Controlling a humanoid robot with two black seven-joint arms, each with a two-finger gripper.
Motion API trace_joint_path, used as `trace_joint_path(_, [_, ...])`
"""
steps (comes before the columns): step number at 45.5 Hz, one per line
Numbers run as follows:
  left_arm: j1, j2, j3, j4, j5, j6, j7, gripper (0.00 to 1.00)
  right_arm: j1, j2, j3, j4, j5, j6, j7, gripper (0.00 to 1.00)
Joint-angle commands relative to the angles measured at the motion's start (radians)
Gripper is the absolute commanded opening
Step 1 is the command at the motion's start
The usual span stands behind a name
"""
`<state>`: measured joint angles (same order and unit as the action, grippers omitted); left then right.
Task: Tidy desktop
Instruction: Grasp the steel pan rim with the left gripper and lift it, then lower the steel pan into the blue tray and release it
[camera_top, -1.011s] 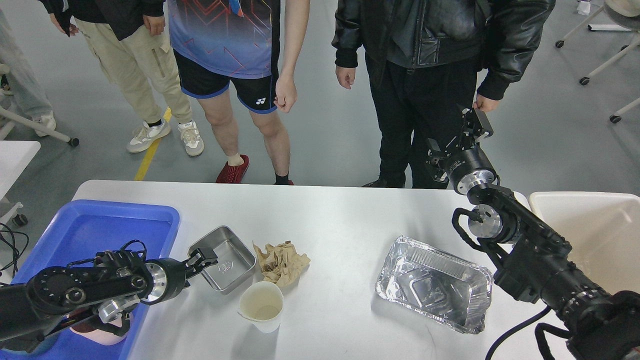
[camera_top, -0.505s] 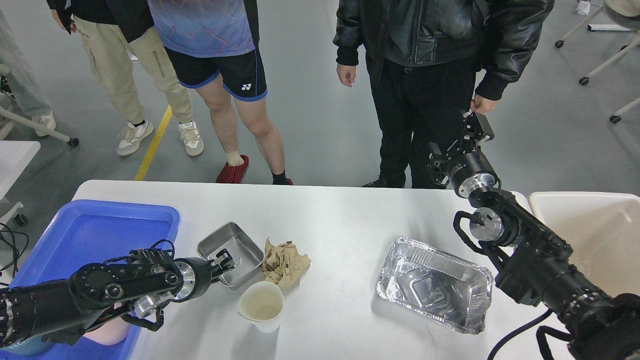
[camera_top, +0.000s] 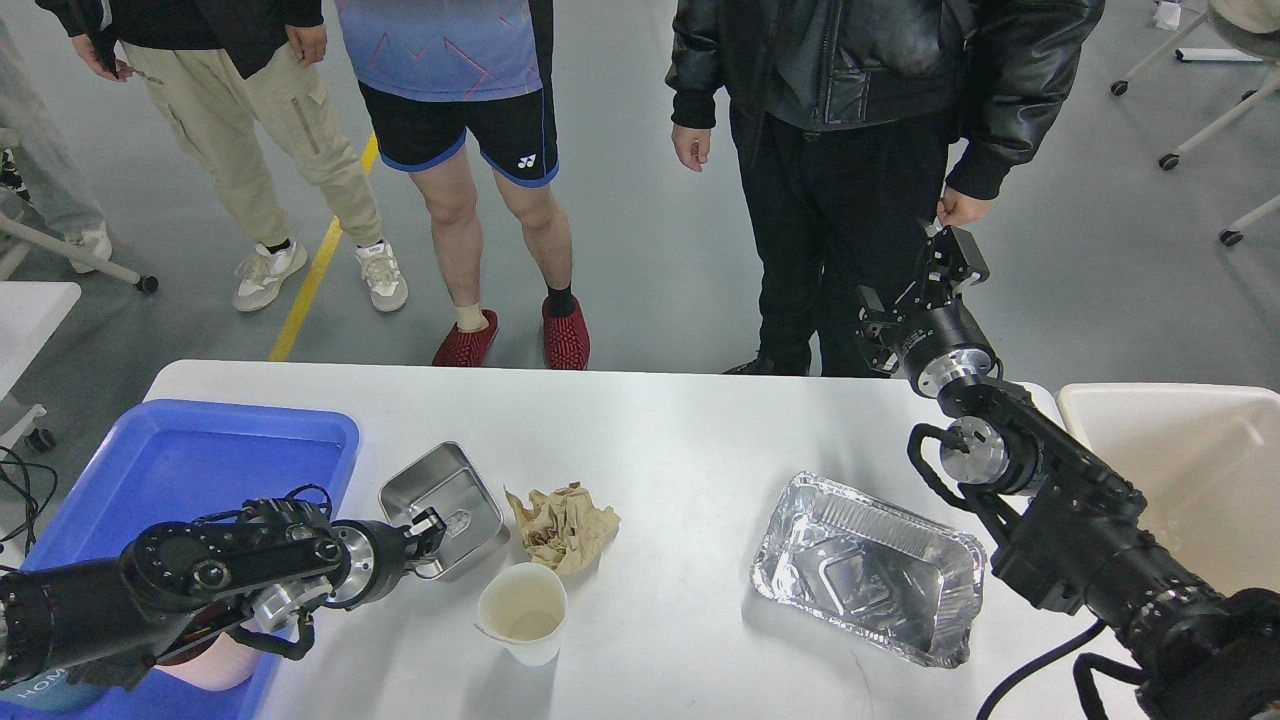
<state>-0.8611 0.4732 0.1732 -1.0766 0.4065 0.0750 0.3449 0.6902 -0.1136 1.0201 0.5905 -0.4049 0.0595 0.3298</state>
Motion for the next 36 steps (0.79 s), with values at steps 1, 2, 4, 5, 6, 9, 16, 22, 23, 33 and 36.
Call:
trace_joint_path(1, [-0.024,0.048,0.000,-0.017,0.002,-0.029,0.008,0.00,0.000,0.000,0.000,0.000,0.000,0.000,0.000,1.00])
trace_joint_path(2, [-0.035,0.057,0.000,-0.023,0.002,-0.032,0.008,0.00,0.000,0.000,0.000,0.000,0.000,0.000,0.000,1.00])
trace_joint_path(4, [-0.059,0.077,0.003,-0.037,0.002,-0.043,0.008,0.00,0.000,0.000,0.000,0.000,0.000,0.000,0.000,1.00])
trace_joint_path(5, [-0.071,0.091,0.003,-0.046,0.002,-0.050,0.009,0.00,0.002,0.002,0.000,0.000,0.000,0.000,0.000,1.00])
trace_joint_path(6, [-0.085,0.105,0.005,-0.057,0.002,-0.058,0.009,0.00,0.002,0.002,0.000,0.000,0.000,-0.001,0.000,1.00])
trace_joint_path(9, [-0.133,0.154,0.011,-0.101,0.002,-0.083,0.017,0.00,0.002,0.003,0.000,0.000,0.000,-0.001,0.000,1.00])
trace_joint_path(16, [-0.269,0.283,0.048,-0.224,0.002,-0.158,0.046,0.00,0.005,0.005,0.000,0.002,0.000,-0.001,0.000,1.00])
trace_joint_path(22, [-0.403,0.432,0.091,-0.341,0.002,-0.227,0.054,0.00,0.005,0.005,0.000,0.002,0.000,-0.001,0.000,1.00])
trace_joint_path(23, [-0.418,0.459,0.092,-0.361,0.002,-0.236,0.055,0.00,0.005,0.005,0.000,0.002,0.000,-0.001,0.000,1.00])
trace_joint_path(33, [-0.593,0.741,0.088,-0.503,0.005,-0.380,0.071,0.00,0.005,0.011,0.000,0.002,0.000,-0.003,0.000,1.00])
trace_joint_path(36, [-0.637,0.798,0.088,-0.517,0.005,-0.415,0.082,0.00,0.006,0.011,0.000,0.002,0.000,-0.004,0.000,1.00])
